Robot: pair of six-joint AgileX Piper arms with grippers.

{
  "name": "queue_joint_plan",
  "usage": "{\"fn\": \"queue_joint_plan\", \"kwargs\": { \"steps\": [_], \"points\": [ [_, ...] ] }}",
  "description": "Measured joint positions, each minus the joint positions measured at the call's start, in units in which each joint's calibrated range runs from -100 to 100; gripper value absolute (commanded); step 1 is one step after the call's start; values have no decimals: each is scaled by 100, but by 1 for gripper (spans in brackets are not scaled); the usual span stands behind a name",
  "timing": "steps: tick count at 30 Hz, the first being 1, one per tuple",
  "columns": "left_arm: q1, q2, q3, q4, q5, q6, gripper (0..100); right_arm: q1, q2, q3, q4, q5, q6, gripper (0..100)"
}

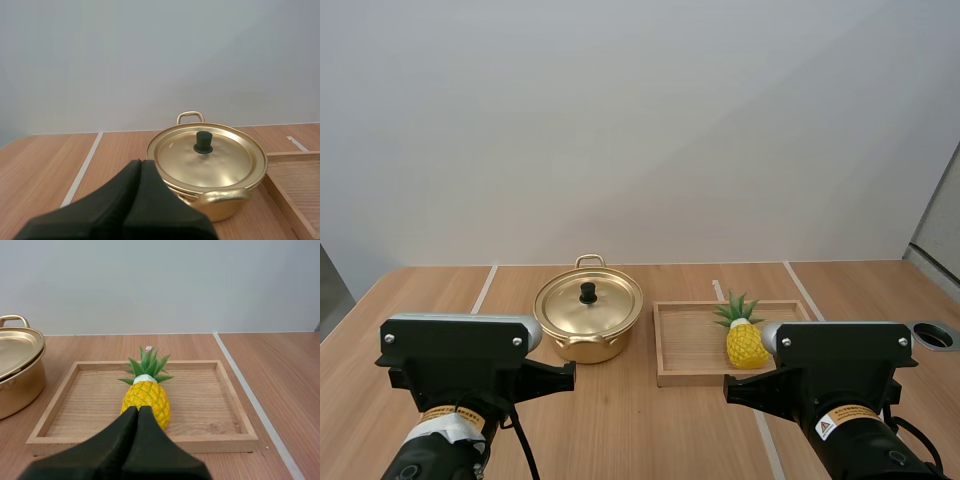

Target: Open the pot, put the pineapple inside, and close it

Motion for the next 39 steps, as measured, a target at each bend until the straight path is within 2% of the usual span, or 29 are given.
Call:
{"fn": "queue_joint_plan", "kwargs": {
  "steps": [14, 18, 22, 28, 30, 37, 39],
  "points": [
    [0, 0, 0, 0, 0, 0, 0, 0, 0, 0, 0, 0, 0, 0],
    [0, 0, 0, 0, -148, 0, 0, 0, 0, 0, 11, -362, 0, 0],
    [0, 0, 12, 0, -1206, 0, 0, 0, 0, 0, 11, -1269, 0, 0],
    [0, 0, 12, 0, -3976, 0, 0, 0, 0, 0, 11, -3770, 0, 0],
    [0, 0, 12, 39, -4465, 0, 0, 0, 0, 0, -18, -4357, 0, 0],
    [0, -3, -214, 457, -4686, 0, 0, 0, 0, -259, -66, -4594, 0, 0],
    [0, -14, -469, 652, -4756, 0, 0, 0, -4, -961, -77, -4680, 0, 0]
  ]
}}
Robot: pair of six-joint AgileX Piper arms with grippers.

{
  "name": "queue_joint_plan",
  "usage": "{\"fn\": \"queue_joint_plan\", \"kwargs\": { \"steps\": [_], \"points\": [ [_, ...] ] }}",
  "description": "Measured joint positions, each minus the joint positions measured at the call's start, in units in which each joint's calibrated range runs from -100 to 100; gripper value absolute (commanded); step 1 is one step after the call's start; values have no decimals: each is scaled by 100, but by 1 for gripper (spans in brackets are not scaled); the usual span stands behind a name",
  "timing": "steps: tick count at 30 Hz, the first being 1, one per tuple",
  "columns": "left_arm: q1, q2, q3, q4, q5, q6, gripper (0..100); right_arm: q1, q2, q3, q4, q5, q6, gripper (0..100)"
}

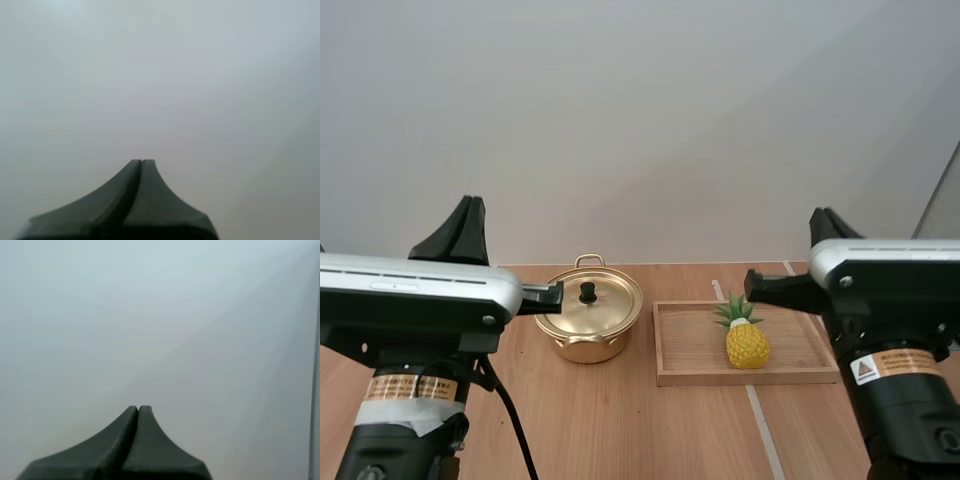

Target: Open the pot, put the pineapple inside, and close it

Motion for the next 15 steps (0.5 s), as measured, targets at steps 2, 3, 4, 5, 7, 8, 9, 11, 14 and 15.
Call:
{"fn": "queue_joint_plan", "kwargs": {
  "steps": [2, 3, 4, 5, 7, 8, 9, 11, 14, 15],
  "points": [
    [0, 0, -405, 68, -117, 0, 0, 0, -11, -421, -166, 39, -17, 0],
    [0, 0, -530, 83, -117, 0, 0, 0, -11, -527, -217, 39, -41, 0],
    [0, 0, -783, 92, -142, 0, 0, 0, -11, -730, -279, 75, -64, 0],
    [0, 0, -951, 92, -124, 0, 0, 0, -11, -903, -335, 91, -76, 0],
    [0, -13, -1321, 103, 94, -8, 0, 0, -23, -1237, -413, 154, -76, 0],
    [0, -13, -1484, 103, 315, -8, 0, 0, -23, -1466, -431, 218, -76, 0],
    [0, 10, -1702, 103, 553, -19, 0, 0, 16, -1617, -462, 218, -76, 0],
    [0, 155, -2262, 103, 1041, -19, 0, 0, 103, -1910, -482, 391, -76, 0],
    [0, 389, -2775, 103, 1293, -19, 0, 0, 544, -2625, -504, 594, -76, 0],
    [0, 615, -3153, 103, 1394, -19, 0, 0, 702, -2847, -504, 651, -76, 0]
  ]
}}
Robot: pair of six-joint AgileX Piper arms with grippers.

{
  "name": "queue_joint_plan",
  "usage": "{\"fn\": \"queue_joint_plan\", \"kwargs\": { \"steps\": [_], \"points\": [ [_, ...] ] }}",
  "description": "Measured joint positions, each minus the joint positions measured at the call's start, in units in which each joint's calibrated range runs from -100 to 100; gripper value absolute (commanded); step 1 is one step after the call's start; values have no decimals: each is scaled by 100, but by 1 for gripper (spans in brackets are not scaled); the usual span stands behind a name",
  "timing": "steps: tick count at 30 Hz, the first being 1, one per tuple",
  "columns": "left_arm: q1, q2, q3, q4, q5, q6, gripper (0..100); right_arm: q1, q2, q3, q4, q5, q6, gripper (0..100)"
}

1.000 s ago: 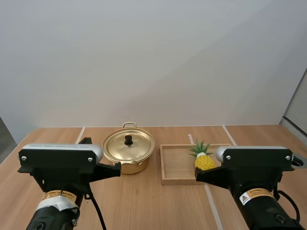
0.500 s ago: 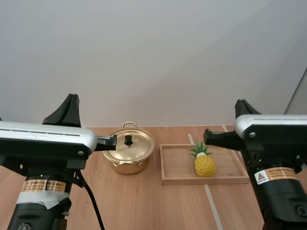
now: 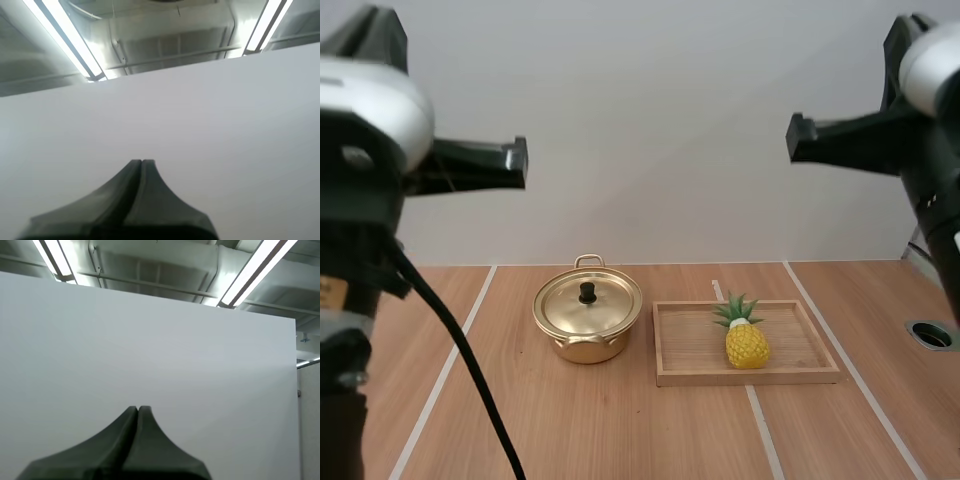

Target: Open the pot, put the pineapple inside, and close it

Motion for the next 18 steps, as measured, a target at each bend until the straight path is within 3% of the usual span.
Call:
{"fn": "queue_joint_plan", "kwargs": {
  "steps": [5, 11, 18],
  "points": [
    [0, 645, -1083, 0, 9, 0, 0, 0, 662, -1090, 0, 76, -10, 0],
    [0, 1390, -1930, 0, 74, 0, 0, 0, 1257, -2088, -12, 951, -10, 0],
    [0, 2112, -2412, 0, 485, 0, 0, 0, 1819, -2432, -12, 1352, -10, 0]
  ]
}}
